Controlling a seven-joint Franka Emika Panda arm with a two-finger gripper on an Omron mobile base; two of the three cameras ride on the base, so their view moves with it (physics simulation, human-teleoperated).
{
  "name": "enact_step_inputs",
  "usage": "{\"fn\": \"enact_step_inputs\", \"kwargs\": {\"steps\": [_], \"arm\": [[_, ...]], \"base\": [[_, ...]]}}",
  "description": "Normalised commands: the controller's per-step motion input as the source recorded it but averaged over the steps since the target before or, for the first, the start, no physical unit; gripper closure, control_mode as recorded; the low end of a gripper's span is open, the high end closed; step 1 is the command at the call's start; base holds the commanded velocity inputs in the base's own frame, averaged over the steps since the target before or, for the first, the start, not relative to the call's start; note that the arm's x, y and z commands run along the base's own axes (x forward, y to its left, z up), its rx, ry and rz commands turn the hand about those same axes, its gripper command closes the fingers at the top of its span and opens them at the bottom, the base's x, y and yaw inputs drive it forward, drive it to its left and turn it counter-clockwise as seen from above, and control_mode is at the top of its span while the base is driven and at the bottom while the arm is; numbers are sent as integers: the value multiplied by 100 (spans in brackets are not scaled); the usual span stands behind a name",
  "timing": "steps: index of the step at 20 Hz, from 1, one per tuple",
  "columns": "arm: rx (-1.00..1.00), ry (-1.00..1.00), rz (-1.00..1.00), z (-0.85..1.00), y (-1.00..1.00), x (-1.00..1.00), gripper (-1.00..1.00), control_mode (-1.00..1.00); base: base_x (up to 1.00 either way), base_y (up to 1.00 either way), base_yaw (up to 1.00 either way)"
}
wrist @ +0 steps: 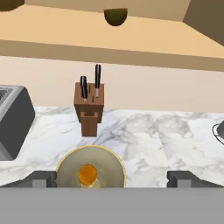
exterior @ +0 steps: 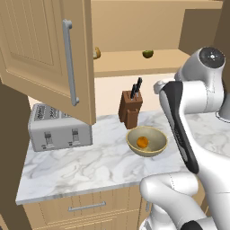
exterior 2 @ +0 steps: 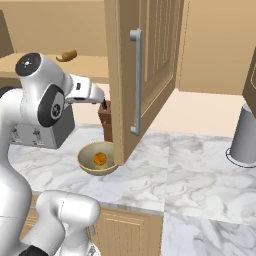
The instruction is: Open the cabinet. Pick the orange and kiwi from the cabinet and place them into the bowl. Then close the cabinet.
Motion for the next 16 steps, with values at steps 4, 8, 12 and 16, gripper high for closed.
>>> {"fn": "enact_step_inputs", "kwargs": {"steps": [4, 8, 12, 16], "arm": [[0, -18, -3, 40, -1, 0, -100, -100], [0, -13, 0, 39, -2, 1, -100, -100], [0, -1, 0, 30, -1, 18, -100, -100], [0, 0, 0, 25, -1, 29, -100, -100]], "base": [[0, 0, 0], [0, 0, 0], [0, 0, 0], [0, 0, 0]]}}
